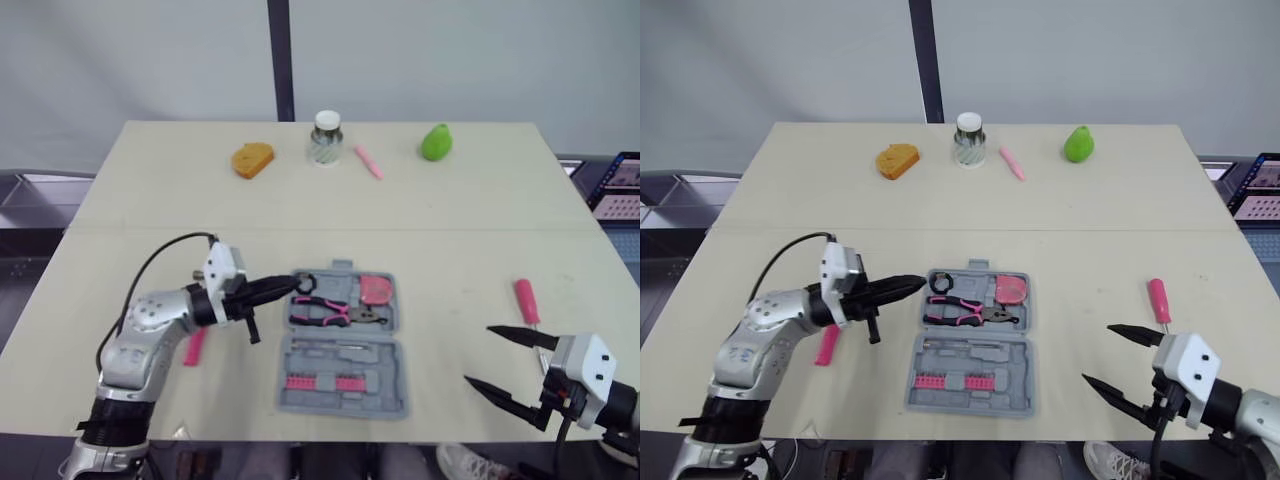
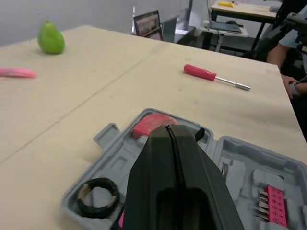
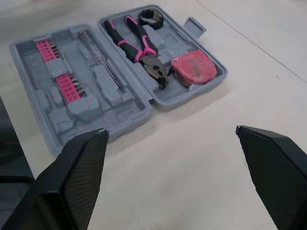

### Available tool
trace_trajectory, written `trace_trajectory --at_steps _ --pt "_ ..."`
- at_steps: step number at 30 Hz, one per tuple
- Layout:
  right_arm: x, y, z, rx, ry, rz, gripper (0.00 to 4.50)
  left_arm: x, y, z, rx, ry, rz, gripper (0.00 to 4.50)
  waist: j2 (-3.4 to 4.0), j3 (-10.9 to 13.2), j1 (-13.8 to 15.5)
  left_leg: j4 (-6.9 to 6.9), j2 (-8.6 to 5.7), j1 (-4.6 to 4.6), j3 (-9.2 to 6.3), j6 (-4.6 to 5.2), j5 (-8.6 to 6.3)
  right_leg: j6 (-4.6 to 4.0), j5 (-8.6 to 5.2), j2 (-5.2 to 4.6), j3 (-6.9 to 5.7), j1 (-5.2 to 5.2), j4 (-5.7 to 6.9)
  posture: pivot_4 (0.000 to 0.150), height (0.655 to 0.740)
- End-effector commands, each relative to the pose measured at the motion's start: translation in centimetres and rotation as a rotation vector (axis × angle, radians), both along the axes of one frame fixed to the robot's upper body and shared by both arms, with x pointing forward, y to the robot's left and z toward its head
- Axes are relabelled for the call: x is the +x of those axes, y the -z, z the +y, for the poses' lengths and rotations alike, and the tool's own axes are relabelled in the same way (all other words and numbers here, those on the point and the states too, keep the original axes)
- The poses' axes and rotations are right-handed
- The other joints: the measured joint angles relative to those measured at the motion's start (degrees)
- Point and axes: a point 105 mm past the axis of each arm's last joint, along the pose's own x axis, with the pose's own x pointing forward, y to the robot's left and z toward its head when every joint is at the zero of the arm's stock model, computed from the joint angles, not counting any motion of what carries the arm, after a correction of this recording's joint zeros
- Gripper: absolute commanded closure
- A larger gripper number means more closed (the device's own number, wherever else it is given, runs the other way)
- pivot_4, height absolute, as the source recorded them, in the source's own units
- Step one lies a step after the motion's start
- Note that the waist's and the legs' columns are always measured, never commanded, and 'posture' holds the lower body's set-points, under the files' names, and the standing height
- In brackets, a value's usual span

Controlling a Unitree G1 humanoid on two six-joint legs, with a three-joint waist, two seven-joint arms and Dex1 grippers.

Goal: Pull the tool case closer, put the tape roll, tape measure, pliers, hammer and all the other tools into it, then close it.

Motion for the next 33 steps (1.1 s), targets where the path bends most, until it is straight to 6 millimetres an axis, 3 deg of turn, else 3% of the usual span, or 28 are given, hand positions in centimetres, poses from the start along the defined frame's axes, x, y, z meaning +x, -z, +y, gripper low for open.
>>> trace_trajectory --at_steps 1,10,22,33 --pt "0.0 -0.6 0.7 0.02 -0.025 -0.024 0.0 -1.6 -0.8 2.5 0.0 -0.031 -0.033 4.48 -0.06 0.1 -0.4 -0.02 0.0 0.0 0.0 0.0 0.0 0.0 0.0 0.0 -0.01 -0.01 0.0 0.15 0.695" --pt "-0.3 -0.4 0.3 -0.008 -0.025 0.011 0.0 -4.6 0.5 6.3 0.029 -0.174 0.009 4.48 -0.25 0.3 -0.8 -0.12 0.02 -0.01 -0.06 -0.07 -0.06 0.02 0.01 -0.12 0.11 0.01 -0.16 0.15 0.695" --pt "-2.8 3.3 -0.3 -0.018 0.064 0.191 0.0 -10.5 6.0 8.6 0.062 -0.336 0.207 4.48 -0.45 0.4 -0.7 -0.18 0.15 -0.03 -0.03 -0.44 -0.36 -0.03 -0.01 -0.29 0.3 -0.02 -0.35 0.15 0.695" --pt "-3.2 4.0 -0.6 -0.005 0.073 0.199 0.0 -11.5 7.2 9.2 0.068 -0.38 0.212 4.48 -0.45 0.4 -0.9 -0.18 0.23 -0.03 -0.03 -0.48 -0.4 -0.09 -0.04 -0.28 0.44 -0.04 -0.42 0.15 0.695"
